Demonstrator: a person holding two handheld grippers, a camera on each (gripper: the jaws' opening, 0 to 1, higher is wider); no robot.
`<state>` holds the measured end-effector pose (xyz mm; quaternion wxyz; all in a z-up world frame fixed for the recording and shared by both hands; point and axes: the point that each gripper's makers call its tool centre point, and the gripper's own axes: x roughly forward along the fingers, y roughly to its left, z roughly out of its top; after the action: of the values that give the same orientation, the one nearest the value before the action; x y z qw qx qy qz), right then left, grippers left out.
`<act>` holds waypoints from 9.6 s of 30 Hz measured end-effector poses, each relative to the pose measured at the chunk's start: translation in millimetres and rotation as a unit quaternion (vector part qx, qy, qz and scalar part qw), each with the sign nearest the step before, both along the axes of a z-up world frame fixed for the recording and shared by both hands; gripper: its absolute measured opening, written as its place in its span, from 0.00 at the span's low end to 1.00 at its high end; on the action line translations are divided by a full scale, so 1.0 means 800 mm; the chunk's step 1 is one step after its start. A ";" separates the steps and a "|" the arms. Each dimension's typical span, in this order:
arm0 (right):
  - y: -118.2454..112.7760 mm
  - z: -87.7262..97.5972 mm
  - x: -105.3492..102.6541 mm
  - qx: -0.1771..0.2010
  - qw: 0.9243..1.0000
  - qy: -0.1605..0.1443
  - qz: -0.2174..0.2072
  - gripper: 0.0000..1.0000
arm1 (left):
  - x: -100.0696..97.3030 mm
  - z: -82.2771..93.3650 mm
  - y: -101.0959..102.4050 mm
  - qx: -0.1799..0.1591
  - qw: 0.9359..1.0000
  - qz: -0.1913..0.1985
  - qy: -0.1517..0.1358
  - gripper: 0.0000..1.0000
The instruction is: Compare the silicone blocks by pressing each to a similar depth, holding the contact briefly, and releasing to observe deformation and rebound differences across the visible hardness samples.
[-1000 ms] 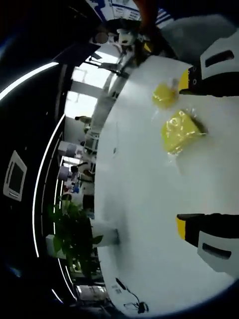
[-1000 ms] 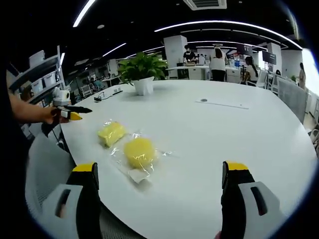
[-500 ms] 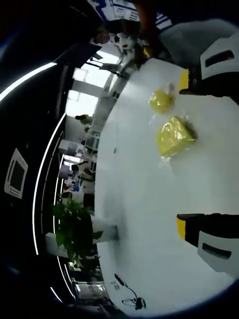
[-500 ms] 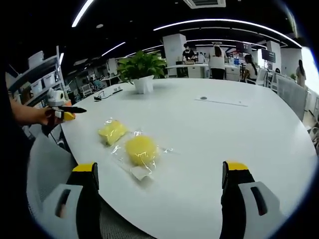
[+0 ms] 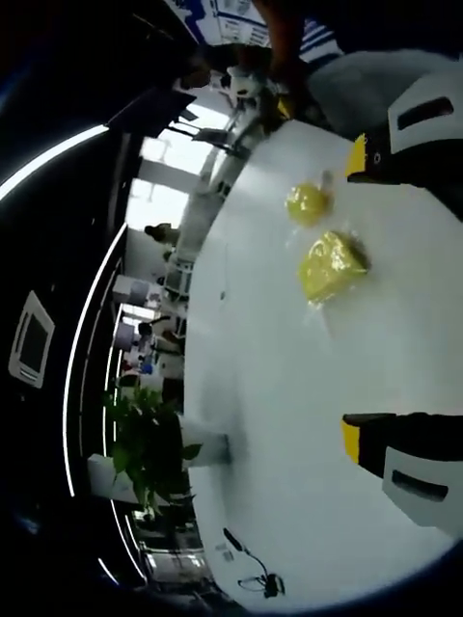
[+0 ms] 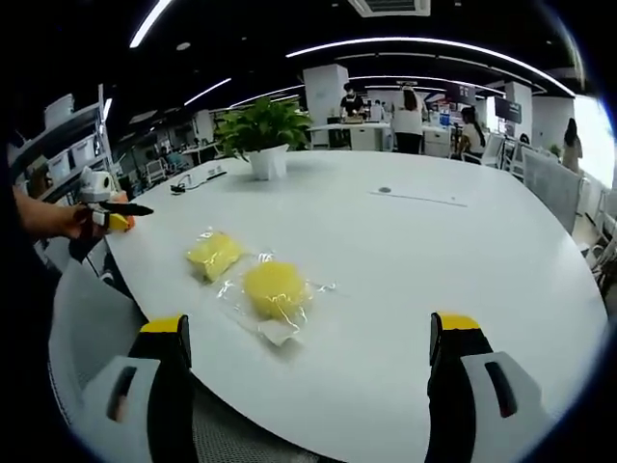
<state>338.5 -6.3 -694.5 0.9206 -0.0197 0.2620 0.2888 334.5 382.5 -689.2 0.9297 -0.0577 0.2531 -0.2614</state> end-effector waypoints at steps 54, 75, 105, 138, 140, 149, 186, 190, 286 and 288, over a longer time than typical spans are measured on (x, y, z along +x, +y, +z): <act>-0.031 -0.003 0.016 0.057 0.998 -0.005 0.017 0.97 | 0.152 -0.011 -0.235 -0.124 0.983 -0.042 0.132 1.00; -0.030 -0.004 0.016 0.045 0.999 -0.001 0.019 0.97 | 0.155 -0.076 -0.280 -0.152 0.960 -0.045 0.230 0.86; -0.024 -0.007 -0.011 0.040 0.999 0.014 0.031 0.97 | 0.151 -0.135 -0.297 -0.181 0.920 0.042 0.346 0.10; -0.025 -0.001 -0.008 0.049 0.999 0.008 0.020 0.97 | 0.147 -0.086 -0.316 -0.200 0.940 0.017 0.275 0.00; -0.025 -0.001 -0.009 0.050 0.999 0.007 0.020 0.97 | 0.148 -0.079 -0.318 -0.201 0.943 0.011 0.265 0.00; -0.020 0.003 -0.017 0.050 0.998 0.003 0.025 0.97 | 0.163 -0.049 -0.308 -0.178 0.962 0.006 0.206 0.00; -0.002 0.058 0.026 0.070 0.996 -0.045 0.032 0.97 | 0.191 0.186 -0.307 -0.171 0.978 -0.113 -0.040 0.00; -0.001 0.080 0.044 0.085 0.994 -0.067 0.027 0.97 | 0.182 0.220 -0.303 -0.203 0.971 -0.111 -0.053 0.00; 0.200 0.167 0.038 0.205 0.933 -0.062 0.287 0.16 | 0.066 0.245 -0.266 -0.304 0.924 -0.225 -0.066 0.00; 0.199 0.167 0.037 0.209 0.933 -0.057 0.286 0.14 | 0.066 0.245 -0.266 -0.307 0.922 -0.228 -0.060 0.00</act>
<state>368.0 153.0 -561.2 0.7958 0.0829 0.1258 0.5866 387.4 169.3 -493.0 0.7949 -0.2650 0.1107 -0.5345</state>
